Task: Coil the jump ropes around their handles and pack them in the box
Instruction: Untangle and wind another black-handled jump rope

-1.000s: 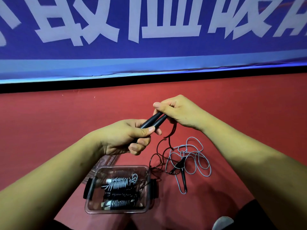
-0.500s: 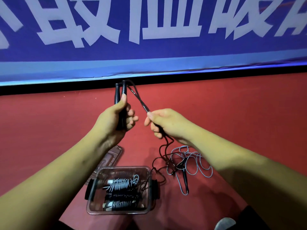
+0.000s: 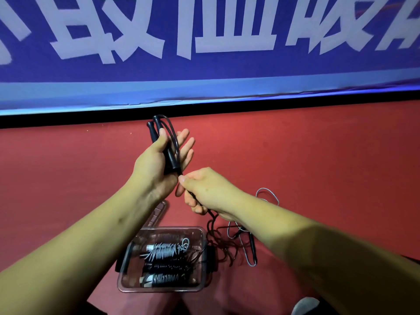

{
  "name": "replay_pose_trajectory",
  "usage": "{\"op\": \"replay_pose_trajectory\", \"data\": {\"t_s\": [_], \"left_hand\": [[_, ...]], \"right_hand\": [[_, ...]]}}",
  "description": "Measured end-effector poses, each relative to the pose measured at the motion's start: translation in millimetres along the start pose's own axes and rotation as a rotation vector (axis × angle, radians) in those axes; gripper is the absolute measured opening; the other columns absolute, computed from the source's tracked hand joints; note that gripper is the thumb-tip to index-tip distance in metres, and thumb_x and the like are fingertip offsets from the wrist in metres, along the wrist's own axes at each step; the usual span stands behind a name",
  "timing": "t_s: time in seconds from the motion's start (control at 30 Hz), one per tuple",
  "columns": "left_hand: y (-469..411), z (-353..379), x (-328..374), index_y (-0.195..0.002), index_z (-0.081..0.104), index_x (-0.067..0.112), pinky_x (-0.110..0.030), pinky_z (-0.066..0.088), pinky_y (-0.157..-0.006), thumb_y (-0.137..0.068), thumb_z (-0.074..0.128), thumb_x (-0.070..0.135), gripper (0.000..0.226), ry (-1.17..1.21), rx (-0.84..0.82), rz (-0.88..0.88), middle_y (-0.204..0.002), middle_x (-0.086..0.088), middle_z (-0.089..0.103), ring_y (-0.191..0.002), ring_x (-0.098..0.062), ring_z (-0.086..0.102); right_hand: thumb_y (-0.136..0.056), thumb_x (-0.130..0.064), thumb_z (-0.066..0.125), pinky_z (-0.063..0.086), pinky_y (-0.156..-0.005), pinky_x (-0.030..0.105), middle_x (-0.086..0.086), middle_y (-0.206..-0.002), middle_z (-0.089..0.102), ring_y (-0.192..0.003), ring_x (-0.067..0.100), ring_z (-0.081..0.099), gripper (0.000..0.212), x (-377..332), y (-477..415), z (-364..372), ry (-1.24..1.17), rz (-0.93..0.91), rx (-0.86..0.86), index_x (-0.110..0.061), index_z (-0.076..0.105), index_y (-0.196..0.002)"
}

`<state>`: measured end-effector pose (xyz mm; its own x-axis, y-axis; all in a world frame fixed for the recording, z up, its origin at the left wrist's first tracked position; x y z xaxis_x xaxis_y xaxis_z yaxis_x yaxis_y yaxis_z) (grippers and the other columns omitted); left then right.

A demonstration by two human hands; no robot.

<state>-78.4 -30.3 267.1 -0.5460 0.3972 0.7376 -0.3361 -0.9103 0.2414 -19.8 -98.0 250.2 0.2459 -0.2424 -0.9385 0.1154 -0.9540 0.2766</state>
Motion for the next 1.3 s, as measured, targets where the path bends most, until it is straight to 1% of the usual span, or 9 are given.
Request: {"op": "replay_pose_trajectory", "data": {"t_s": [0.13, 0.27, 0.33, 0.43, 0.63, 0.8, 0.87, 1.03, 1.3], "left_hand": [[1.4, 1.2, -2.5, -0.121, 0.059, 0.018, -0.032, 0.045, -0.094, -0.103, 0.035, 0.048, 0.043, -0.136, -0.024, -0.011, -0.121, 0.004, 0.071, -0.118, -0.018, 0.063], [-0.7, -4.5, -7.3, -0.100, 0.061, 0.020, -0.037, 0.053, -0.083, -0.098, 0.040, 0.057, 0.042, -0.170, 0.025, -0.053, -0.087, -0.005, 0.068, -0.099, -0.029, 0.068], [-1.5, -3.3, -8.7, -0.096, 0.054, 0.018, -0.029, 0.057, -0.061, -0.098, 0.042, 0.056, 0.039, -0.105, 0.019, -0.072, -0.069, -0.001, 0.060, -0.070, -0.022, 0.070], [-8.1, -3.6, -0.3, -0.091, 0.049, 0.018, -0.015, 0.030, -0.037, -0.099, 0.045, 0.052, 0.036, -0.087, 0.008, -0.036, -0.052, 0.007, 0.035, -0.037, -0.006, 0.034], [-26.7, -42.4, 41.6, -0.102, 0.037, 0.015, -0.017, 0.024, -0.043, -0.101, 0.054, 0.029, 0.022, -0.378, 0.243, 0.231, -0.046, 0.005, 0.022, -0.036, -0.011, 0.020], [-33.6, -62.6, 61.3, -0.099, 0.037, 0.017, -0.019, 0.028, -0.042, -0.100, 0.055, 0.025, 0.020, -0.482, 0.313, 0.254, -0.048, 0.003, 0.024, -0.034, -0.011, 0.023], [-35.4, -63.9, 69.0, -0.089, 0.040, 0.019, -0.025, 0.035, -0.045, -0.098, 0.058, 0.026, 0.021, -0.733, 0.335, 0.289, -0.052, -0.001, 0.032, -0.035, -0.014, 0.030], [-34.0, -38.1, 46.7, -0.101, 0.049, 0.013, -0.031, 0.047, -0.040, -0.096, 0.062, 0.027, 0.019, -1.400, 0.144, 0.235, -0.064, -0.009, 0.052, -0.040, -0.025, 0.049], [-23.8, -43.5, 20.0, -0.107, 0.051, 0.021, -0.025, 0.038, -0.038, -0.097, 0.062, 0.031, 0.019, -1.558, -0.066, -0.063, -0.065, -0.012, 0.043, -0.038, -0.020, 0.042]], "right_hand": [[-0.104, -0.021, 0.041, 0.026, -0.042, 0.022, 0.001, -0.042, 0.042, -0.034, 0.013, 0.030, 0.035, 0.6, -1.4, 5.7, -0.016, 0.051, -0.026, 0.004, 0.060, -0.090], [-0.104, -0.022, 0.039, 0.029, -0.041, 0.020, 0.006, -0.051, 0.046, -0.034, 0.013, 0.036, 0.036, -4.8, 2.1, 6.4, 0.063, 0.041, -0.063, -0.002, 0.058, -0.080], [-0.105, -0.024, 0.037, 0.034, -0.040, 0.021, 0.007, -0.054, 0.050, -0.035, 0.014, 0.044, 0.038, -6.4, 4.3, 9.0, 0.121, 0.028, -0.081, -0.005, 0.055, -0.077], [-0.105, -0.024, 0.035, 0.040, -0.047, 0.023, 0.008, -0.052, 0.056, -0.042, 0.019, 0.055, 0.039, -9.2, 5.8, 15.3, 0.148, 0.007, -0.109, -0.004, 0.055, -0.078], [-0.100, -0.012, 0.046, 0.044, -0.044, 0.021, 0.005, -0.057, 0.055, -0.044, 0.016, 0.058, 0.023, -22.6, 11.4, 12.0, 0.220, -0.036, -0.146, 0.005, 0.061, -0.095], [-0.097, -0.012, 0.054, 0.045, -0.049, 0.025, 0.003, -0.053, 0.050, -0.047, 0.017, 0.061, 0.018, -35.6, 15.7, -5.5, 0.263, -0.071, -0.164, 0.003, 0.063, -0.091], [-0.096, -0.012, 0.056, 0.045, -0.052, 0.026, 0.004, -0.052, 0.047, -0.046, 0.017, 0.061, 0.016, -42.4, 15.5, -17.1, 0.309, -0.101, -0.139, 0.001, 0.064, -0.091], [-0.088, -0.021, 0.069, 0.031, -0.045, 0.011, -0.008, -0.052, 0.047, -0.040, 0.000, 0.043, 0.011, -61.8, 10.4, -58.5, 0.606, -0.241, 0.057, -0.012, 0.072, -0.082], [-0.081, -0.038, 0.076, 0.038, -0.055, 0.019, -0.011, -0.060, 0.058, -0.058, 0.001, 0.050, 0.019, -61.9, 7.4, -112.6, 0.840, -0.287, 0.178, -0.020, 0.073, -0.075]]}}
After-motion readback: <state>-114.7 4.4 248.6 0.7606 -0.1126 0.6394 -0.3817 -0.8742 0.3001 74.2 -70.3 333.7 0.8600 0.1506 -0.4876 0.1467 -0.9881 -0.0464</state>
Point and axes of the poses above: each hand's wrist, its own y-axis away from the middle knuckle, its own z-axis out of the palm, x = y × z, the point moved 10 cm from there along -y, towards the middle knuckle
